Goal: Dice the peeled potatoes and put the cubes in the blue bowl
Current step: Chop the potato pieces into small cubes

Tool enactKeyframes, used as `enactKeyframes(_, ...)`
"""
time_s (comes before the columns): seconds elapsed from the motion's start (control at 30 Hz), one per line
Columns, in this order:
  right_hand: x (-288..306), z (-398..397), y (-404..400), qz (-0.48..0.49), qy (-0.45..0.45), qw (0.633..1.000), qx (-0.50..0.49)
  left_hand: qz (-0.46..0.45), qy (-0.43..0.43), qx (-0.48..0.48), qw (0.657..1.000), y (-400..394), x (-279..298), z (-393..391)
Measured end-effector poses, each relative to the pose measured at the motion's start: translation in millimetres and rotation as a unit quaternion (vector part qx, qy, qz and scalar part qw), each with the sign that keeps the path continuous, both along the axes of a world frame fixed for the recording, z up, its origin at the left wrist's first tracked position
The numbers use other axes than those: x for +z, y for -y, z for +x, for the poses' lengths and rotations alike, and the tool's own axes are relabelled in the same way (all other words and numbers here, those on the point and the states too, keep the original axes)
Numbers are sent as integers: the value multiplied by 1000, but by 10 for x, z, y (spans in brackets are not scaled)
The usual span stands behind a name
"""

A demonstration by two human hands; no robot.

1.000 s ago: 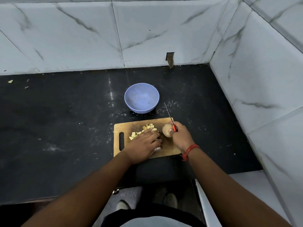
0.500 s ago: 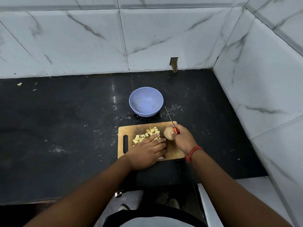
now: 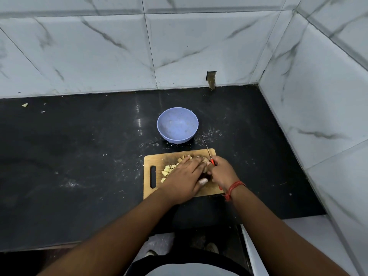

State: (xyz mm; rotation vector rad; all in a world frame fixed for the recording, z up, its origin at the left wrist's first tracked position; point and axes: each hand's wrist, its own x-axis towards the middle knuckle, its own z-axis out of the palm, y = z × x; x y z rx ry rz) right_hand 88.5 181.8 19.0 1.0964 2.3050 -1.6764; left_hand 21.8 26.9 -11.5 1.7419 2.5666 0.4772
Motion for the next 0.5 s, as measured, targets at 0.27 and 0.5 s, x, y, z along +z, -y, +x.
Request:
enactKeyframes(0.27, 138, 227, 2, 44, -14, 998, -35, -15, 13, -20, 1000, 61, 1, -67)
enactKeyframes(0.5, 44, 284, 86, 136, -16, 990, 39, -10, 26, -60, 998, 75, 74, -89)
